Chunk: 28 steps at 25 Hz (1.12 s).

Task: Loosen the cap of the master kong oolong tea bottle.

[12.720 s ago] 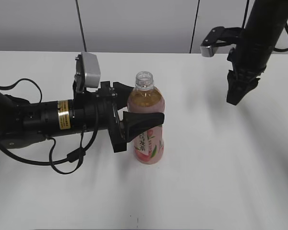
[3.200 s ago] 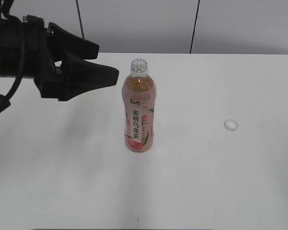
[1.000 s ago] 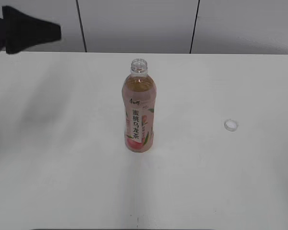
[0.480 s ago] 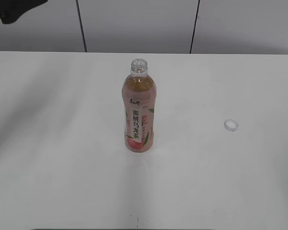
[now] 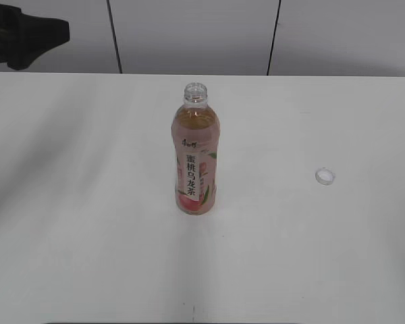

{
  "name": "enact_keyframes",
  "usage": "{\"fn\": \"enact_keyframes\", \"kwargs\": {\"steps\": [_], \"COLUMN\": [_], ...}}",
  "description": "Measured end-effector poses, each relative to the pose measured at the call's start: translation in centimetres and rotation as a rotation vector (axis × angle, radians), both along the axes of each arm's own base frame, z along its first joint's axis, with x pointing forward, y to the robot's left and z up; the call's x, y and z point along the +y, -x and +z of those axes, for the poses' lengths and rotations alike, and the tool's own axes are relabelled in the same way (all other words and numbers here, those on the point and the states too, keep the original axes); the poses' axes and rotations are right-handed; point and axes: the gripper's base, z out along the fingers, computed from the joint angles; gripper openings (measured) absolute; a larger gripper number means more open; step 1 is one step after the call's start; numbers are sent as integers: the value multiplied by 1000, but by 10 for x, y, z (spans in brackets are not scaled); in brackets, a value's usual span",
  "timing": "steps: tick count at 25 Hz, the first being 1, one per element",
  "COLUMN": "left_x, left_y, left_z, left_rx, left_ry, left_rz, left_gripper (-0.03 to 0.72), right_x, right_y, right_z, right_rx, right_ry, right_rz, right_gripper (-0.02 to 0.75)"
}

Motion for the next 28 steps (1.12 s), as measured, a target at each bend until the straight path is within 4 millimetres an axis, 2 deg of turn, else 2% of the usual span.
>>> {"fn": "enact_keyframes", "kwargs": {"steps": [13, 20, 25, 28], "left_x": [0, 4, 13, 23], "left_y": [0, -5, -10, -13], "left_z": [0, 8, 11, 7], "left_rx": [0, -14, -69, -45], "left_ry": [-5, 161, 145, 96], "left_rz": [-3, 95, 207, 318], "left_gripper": [564, 555, 505, 449], "right_x": [0, 0, 0, 0], "right_y": [0, 0, 0, 0], "right_z": [0, 0, 0, 0], "right_rx": [0, 0, 0, 0], "right_ry": [0, 0, 0, 0], "right_rz": [0, 0, 0, 0], "right_gripper": [566, 566, 566, 566]}}
